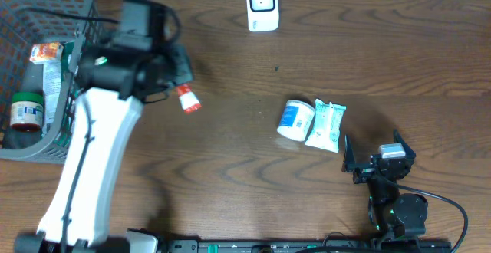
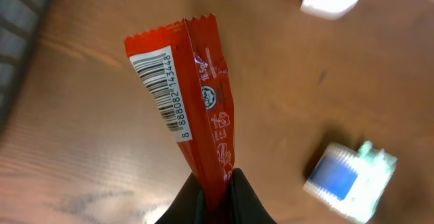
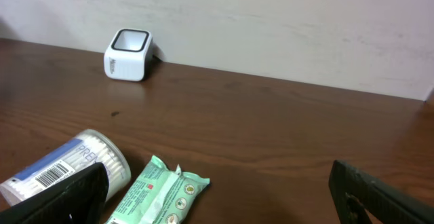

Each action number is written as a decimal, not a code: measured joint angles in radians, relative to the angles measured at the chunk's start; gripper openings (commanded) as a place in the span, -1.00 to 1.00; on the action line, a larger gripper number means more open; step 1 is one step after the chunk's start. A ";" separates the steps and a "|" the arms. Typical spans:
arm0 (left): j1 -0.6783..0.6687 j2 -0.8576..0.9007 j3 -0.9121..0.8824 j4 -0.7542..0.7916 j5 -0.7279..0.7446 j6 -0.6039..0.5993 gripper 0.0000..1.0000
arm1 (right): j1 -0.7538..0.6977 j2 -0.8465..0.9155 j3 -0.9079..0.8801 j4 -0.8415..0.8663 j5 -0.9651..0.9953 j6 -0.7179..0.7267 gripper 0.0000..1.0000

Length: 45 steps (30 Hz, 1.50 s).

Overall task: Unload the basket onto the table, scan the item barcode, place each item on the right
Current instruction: 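Grasp the red sachet in the basket with the left gripper and lift, then hold the red sachet's barcode up toward the white scanner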

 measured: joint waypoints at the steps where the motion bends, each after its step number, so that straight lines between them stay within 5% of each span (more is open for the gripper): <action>1: -0.024 0.035 -0.005 -0.003 0.002 0.006 -0.85 | 0.000 0.000 0.000 0.000 0.000 0.000 0.98; 19: -0.266 0.501 -0.007 -0.002 0.007 0.056 -0.85 | 0.000 0.000 0.000 0.000 0.000 0.000 0.99; 34: -0.298 0.544 -0.032 0.073 0.018 0.079 -0.86 | 0.000 0.000 0.000 0.000 0.000 0.000 0.99; 45: -0.409 0.544 -0.121 0.273 0.035 0.081 -0.85 | 0.000 0.000 0.000 0.000 0.000 0.000 0.99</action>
